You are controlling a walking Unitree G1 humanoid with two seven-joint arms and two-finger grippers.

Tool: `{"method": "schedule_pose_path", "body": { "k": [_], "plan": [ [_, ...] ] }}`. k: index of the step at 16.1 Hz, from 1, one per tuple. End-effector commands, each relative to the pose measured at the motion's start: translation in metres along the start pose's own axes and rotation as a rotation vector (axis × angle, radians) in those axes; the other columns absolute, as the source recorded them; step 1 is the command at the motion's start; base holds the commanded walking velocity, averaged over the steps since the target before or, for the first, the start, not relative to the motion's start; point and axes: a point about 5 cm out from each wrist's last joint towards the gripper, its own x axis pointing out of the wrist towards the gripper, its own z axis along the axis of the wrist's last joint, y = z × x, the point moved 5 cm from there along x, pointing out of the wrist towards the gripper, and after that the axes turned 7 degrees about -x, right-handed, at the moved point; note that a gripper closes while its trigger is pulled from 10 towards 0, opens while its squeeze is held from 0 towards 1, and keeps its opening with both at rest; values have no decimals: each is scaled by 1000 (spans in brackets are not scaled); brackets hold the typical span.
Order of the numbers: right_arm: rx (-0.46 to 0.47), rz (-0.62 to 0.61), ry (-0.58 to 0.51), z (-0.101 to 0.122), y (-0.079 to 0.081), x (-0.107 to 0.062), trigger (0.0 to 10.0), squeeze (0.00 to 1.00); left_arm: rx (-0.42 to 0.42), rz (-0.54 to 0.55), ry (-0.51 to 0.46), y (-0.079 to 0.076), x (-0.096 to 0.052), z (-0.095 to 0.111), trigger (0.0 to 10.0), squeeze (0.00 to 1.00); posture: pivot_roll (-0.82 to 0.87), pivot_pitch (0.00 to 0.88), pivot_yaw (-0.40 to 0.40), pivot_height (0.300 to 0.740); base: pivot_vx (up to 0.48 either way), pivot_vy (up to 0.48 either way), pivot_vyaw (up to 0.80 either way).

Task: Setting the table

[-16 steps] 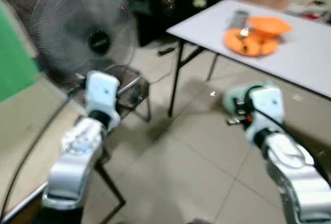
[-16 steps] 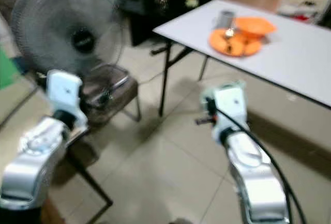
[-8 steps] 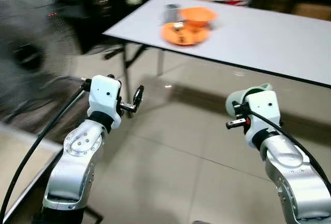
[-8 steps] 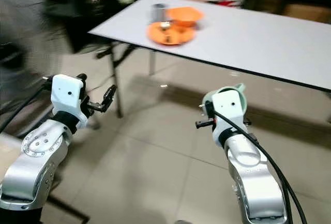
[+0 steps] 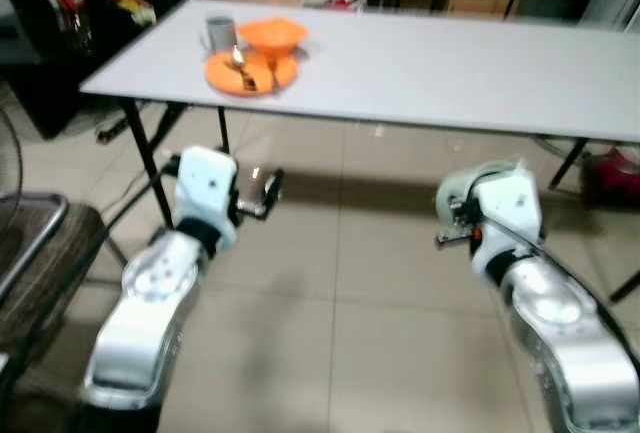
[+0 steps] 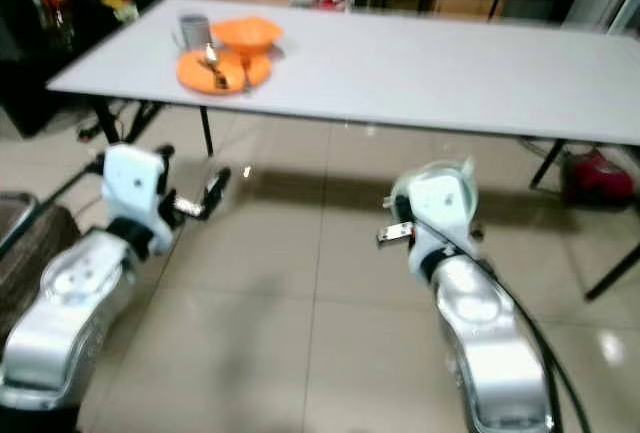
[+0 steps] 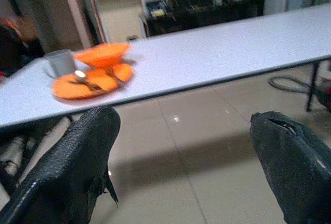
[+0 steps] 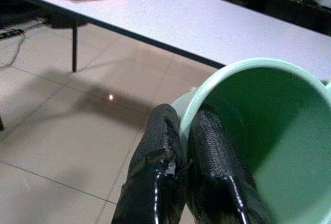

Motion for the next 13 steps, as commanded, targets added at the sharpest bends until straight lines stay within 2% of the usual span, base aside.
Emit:
{"method": "schedule_pose_path", "body": {
  "k": [1,3,6,11,13],
  "plan": [
    [-17,5,-33,8,3,0,10000,0,11,11,-10,6,-1,4,10000,0,44,0,15,740,289,0,0],
    [-32,20,-54,12,7,1,10000,0,11,8,-12,4,1,5,10000,0,46,0,11,740,292,0,0],
    [1,26,-50,11,6,1,10000,0,9,7,-15,4,1,6,10000,0,45,0,6,740,292,0,0],
    [-1,11,-40,12,2,3,10000,0,6,7,-18,3,4,7,10000,0,34,0,13,740,292,0,-663],
    [-11,3,-37,12,0,4,10000,0,6,7,-18,3,5,7,10000,0,32,0,16,740,292,0,0]
  ]
}}
